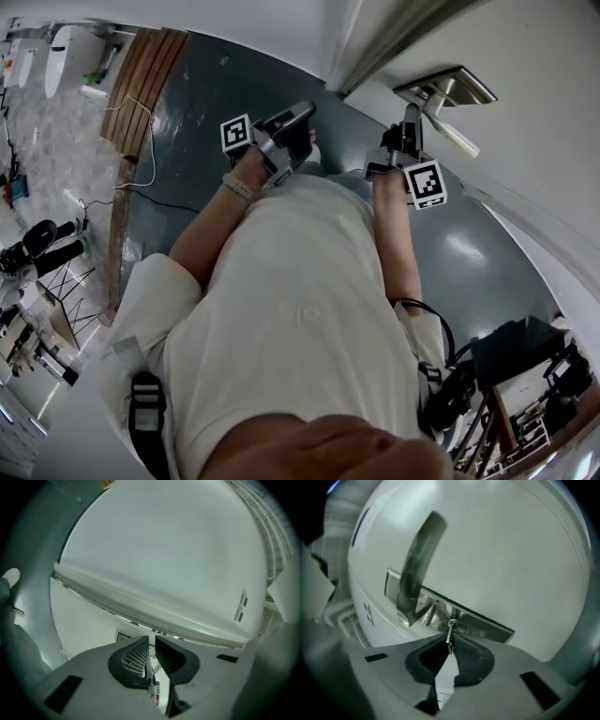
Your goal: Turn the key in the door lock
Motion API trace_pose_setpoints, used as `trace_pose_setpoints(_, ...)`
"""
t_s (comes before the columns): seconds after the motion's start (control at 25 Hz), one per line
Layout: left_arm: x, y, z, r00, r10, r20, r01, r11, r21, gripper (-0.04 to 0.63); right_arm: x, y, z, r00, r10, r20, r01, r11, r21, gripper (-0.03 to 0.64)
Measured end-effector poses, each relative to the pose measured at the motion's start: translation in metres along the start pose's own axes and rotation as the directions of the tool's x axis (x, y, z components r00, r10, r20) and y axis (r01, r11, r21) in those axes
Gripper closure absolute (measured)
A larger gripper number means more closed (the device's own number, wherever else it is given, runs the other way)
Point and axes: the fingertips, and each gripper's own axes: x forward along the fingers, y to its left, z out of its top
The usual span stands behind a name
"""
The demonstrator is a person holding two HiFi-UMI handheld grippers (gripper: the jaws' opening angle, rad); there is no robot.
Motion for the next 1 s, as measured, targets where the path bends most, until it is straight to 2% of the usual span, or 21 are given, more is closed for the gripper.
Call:
trace_pose_setpoints(0.08,0.0,-0.001,0.0,1.0,-0.001,0.005,0.001,1.0,0.0,0.549,-0.003,-0.006,0.0,0.999,0.014,0.03,-0.021,0.974,0.227,0.575)
trace_pose_setpoints(0.12,0.0,-0.002,0.001,1.0,-0.003,0.006,0.003,1.0,-0.001,0.549,-0.003,-0.007,0.001,0.998,0.037,0.045,-0.049,0.948,0.315,0.575)
trace_pose_setpoints(0.2,0.0,-0.004,0.004,1.0,-0.005,0.008,0.005,1.0,-0.004,0.549,0.0,-0.006,0.002,0.991,0.094,0.092,-0.126,0.873,0.472,0.574)
trace_pose_setpoints(0.28,-0.001,-0.004,0.005,1.0,-0.008,0.01,0.008,1.0,-0.007,0.549,0.001,-0.007,0.001,0.983,0.126,0.136,-0.181,0.802,0.57,0.572)
trace_pose_setpoints(0.32,-0.001,-0.003,0.005,1.0,-0.009,0.011,0.009,1.0,-0.01,0.549,0.0,-0.008,0.0,0.981,0.132,0.143,-0.191,0.788,0.585,0.572)
trace_pose_setpoints(0.36,-0.001,-0.003,0.005,1.0,-0.009,0.012,0.009,1.0,-0.011,0.549,0.0,-0.009,0.0,0.981,0.138,0.137,-0.192,0.792,0.579,0.572)
trace_pose_setpoints(0.4,-0.001,-0.002,0.004,1.0,-0.01,0.012,0.01,1.0,-0.012,0.549,-0.001,-0.009,0.001,0.982,0.145,0.118,-0.186,0.811,0.555,0.572)
trace_pose_setpoints(0.48,-0.001,0.0,0.004,1.0,-0.011,0.012,0.011,1.0,-0.011,0.549,-0.002,-0.009,0.0,0.988,0.148,0.05,-0.155,0.878,0.452,0.572)
trace_pose_setpoints(0.6,0.0,0.001,0.007,1.0,-0.011,0.009,0.011,1.0,-0.016,0.549,-0.004,-0.006,-0.004,0.993,0.092,-0.07,-0.078,0.981,0.178,0.571)
trace_pose_setpoints(0.64,0.001,0.001,0.007,1.0,-0.01,0.007,0.01,1.0,-0.017,0.549,-0.006,-0.005,-0.004,0.992,0.065,-0.105,-0.06,0.997,0.047,0.57)
trace_pose_setpoints(0.68,0.002,0.0,0.006,1.0,-0.008,0.004,0.009,1.0,-0.019,0.549,-0.008,-0.003,-0.004,0.99,0.037,-0.136,-0.051,0.993,-0.102,0.564)
trace_pose_setpoints(0.72,0.003,0.001,0.005,1.0,-0.007,0.001,0.007,1.0,-0.02,0.549,-0.01,-0.001,-0.004,0.987,0.005,-0.162,-0.047,0.965,-0.257,0.56)
trace_pose_setpoints(0.76,0.005,0.001,0.005,1.0,-0.006,-0.001,0.006,1.0,-0.022,0.549,-0.013,-0.002,-0.005,0.983,-0.035,-0.181,-0.045,0.908,-0.417,0.541)
trace_pose_setpoints(0.8,0.006,0.001,0.004,1.0,-0.005,-0.002,0.005,1.0,-0.023,0.549,-0.015,-0.003,-0.006,0.978,-0.084,-0.191,-0.043,0.815,-0.577,0.531)
trace_pose_setpoints(0.84,0.007,0.002,0.004,1.0,-0.004,-0.003,0.004,1.0,-0.025,0.549,-0.018,-0.004,-0.008,0.972,-0.135,-0.19,-0.045,0.69,-0.723,0.528)
trace_pose_setpoints(0.92,0.007,0.003,0.003,1.0,-0.002,-0.005,0.002,1.0,-0.028,0.549,-0.022,-0.001,-0.01,0.963,-0.223,-0.152,-0.057,0.38,-0.923,0.528)
trace_pose_setpoints(1.0,0.006,0.001,0.001,1.0,0.0,-0.009,0.0,0.999,-0.034,0.549,-0.025,0.004,-0.01,0.957,-0.276,-0.083,-0.067,0.066,-0.996,0.528)
